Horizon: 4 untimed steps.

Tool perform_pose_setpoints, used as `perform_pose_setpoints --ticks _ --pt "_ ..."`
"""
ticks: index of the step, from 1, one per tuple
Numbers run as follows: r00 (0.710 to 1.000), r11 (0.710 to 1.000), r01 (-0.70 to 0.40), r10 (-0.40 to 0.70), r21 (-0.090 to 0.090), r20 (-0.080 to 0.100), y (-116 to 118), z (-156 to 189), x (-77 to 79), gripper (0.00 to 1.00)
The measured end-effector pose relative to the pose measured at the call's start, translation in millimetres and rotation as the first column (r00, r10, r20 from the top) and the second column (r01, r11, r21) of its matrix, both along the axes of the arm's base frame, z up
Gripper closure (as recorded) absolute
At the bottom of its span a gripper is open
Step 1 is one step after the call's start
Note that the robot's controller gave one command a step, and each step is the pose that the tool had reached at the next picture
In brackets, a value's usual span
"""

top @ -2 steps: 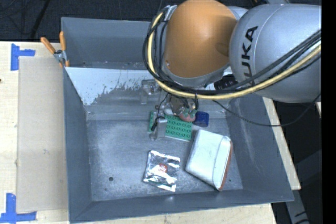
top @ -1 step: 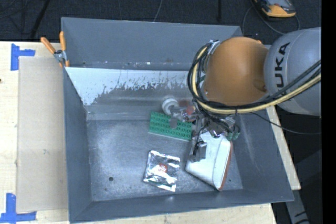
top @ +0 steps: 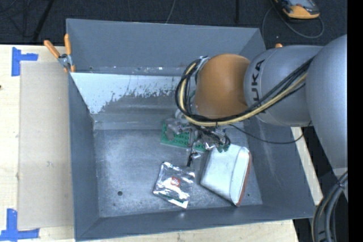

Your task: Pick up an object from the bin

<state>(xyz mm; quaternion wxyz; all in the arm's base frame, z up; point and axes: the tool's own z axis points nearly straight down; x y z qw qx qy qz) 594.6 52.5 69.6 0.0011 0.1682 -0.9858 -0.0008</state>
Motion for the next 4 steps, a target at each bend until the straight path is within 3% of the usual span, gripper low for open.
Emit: perform_pose_setpoints --ticks 1,2,3,4 --pt "0.995 0.995 -0.102 0.102 0.0 0.017 26.1 2.3 -110.8 0.0" --pt "0.997 0.998 -0.07 0.07 0.0 0.028 44.5 4.0 -116.7 0.0" --pt "0.975 0.975 -0.221 0.221 -0.001 0.023 81.1 3.1 -115.3 0.0" --pt "0.976 0.976 -0.217 0.217 0.0 0.005 80.5 0.4 -120.1 1.0"
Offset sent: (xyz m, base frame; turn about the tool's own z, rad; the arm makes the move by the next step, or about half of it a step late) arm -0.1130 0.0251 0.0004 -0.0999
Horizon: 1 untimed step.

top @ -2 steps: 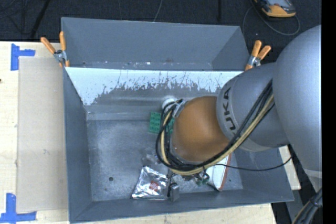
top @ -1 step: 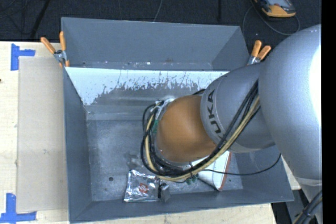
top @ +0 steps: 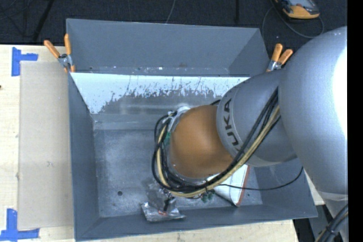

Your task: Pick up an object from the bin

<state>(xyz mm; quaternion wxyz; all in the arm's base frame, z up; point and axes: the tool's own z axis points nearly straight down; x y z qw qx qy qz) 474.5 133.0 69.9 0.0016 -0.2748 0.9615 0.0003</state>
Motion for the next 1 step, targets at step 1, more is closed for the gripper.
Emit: perform_pose_setpoints --ticks 1 --pt "0.98 0.98 0.2 -0.2 0.002 0.004 -17.9 164.3 -3.8 1.0"
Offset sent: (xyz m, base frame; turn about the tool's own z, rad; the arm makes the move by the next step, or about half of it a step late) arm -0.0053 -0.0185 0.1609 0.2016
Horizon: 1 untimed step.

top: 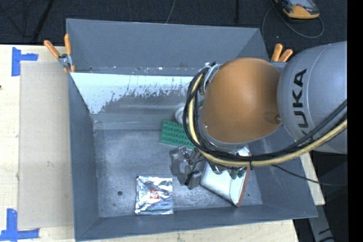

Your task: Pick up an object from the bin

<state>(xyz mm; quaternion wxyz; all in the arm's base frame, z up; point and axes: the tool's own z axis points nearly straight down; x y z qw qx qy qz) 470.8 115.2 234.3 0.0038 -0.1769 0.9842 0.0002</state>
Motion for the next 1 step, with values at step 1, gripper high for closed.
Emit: perform_pose_setpoints --ticks 1 --pt "1.0 1.0 -0.001 0.001 -0.002 -0.007 -0.1 -4.0 -1.1 0.0"
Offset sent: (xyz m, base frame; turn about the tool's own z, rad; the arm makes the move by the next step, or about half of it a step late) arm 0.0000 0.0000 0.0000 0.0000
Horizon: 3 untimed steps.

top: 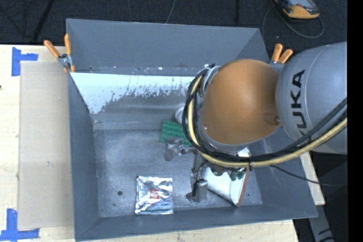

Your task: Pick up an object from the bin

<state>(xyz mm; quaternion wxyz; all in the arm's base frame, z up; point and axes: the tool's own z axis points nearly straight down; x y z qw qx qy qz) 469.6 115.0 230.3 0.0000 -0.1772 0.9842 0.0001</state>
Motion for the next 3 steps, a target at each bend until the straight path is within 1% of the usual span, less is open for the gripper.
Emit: perform_pose_setpoints --ticks 1,2,3 --pt "0.999 0.999 0.036 -0.036 -0.004 -0.008 -58.8 -67.8 4.4 0.0" --pt "0.989 0.989 0.149 -0.149 0.004 -0.002 91.4 -130.2 37.4 0.0" --pt "1.0 1.0 0.017 -0.017 -0.003 -0.004 38.2 -161.7 49.0 0.0"
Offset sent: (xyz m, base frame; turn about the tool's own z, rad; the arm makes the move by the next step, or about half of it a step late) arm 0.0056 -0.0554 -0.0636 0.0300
